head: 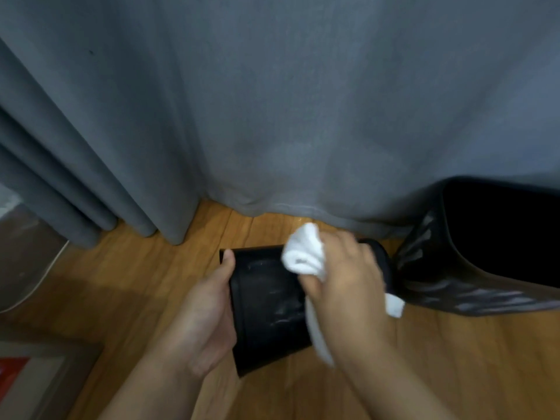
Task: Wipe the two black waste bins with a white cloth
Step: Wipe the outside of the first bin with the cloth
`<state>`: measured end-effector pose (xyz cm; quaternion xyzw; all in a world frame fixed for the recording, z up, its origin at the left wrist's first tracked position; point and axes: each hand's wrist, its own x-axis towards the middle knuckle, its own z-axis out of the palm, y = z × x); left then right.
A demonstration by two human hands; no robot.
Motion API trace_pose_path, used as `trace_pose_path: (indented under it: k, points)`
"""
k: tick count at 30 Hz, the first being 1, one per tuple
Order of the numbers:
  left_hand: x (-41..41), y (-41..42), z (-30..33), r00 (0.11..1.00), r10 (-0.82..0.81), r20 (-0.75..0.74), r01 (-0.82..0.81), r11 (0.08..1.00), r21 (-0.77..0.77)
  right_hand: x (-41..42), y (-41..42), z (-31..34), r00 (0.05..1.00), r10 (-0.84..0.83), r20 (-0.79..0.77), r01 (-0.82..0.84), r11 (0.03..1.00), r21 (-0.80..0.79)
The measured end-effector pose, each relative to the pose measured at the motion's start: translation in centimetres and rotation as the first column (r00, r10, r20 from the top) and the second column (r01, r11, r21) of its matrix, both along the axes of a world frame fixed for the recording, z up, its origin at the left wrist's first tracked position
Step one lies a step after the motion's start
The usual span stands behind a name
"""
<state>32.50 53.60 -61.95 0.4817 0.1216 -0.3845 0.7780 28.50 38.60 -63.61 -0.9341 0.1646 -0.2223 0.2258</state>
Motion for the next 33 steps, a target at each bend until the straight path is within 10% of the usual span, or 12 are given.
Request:
trace_pose_path:
  k: [4, 8, 18, 27, 33]
  points:
    - [1.3, 1.4, 0.3, 0.937, 0.177, 0.301, -0.107, 0.967, -0.232, -0.4, 4.8, 1.6, 0.98, 0.189, 0.057, -0.196, 0.968, 0.16]
    - [0.3, 0.9, -0.9, 0.998, 0.062, 0.021, -0.062, 0.998, -0.02, -0.6, 2.9, 0.9, 0.977, 0.202, 0.07, -0.205, 0.978, 0.046]
    - [-0.1, 0.2, 1.2, 0.999, 0.033, -0.019, -0.029, 0.981, 0.194, -1.4, -9.0, -2.9, 0.952, -0.216, -0.215, 0.234, 0.97, 0.063]
    - [0.4, -1.0, 1.5, 0.996, 0.088, -0.023, -0.079, 0.962, 0.262, -2.1, 3.8, 0.2, 0.986, 0.162, 0.046, -0.166, 0.98, 0.112]
    - [0.3, 0.4, 1.3, 0.996, 0.078, -0.043, -0.063, 0.961, 0.269, -1.9, -5.2, -2.2, 0.992, -0.09, -0.084, 0.099, 0.989, 0.106]
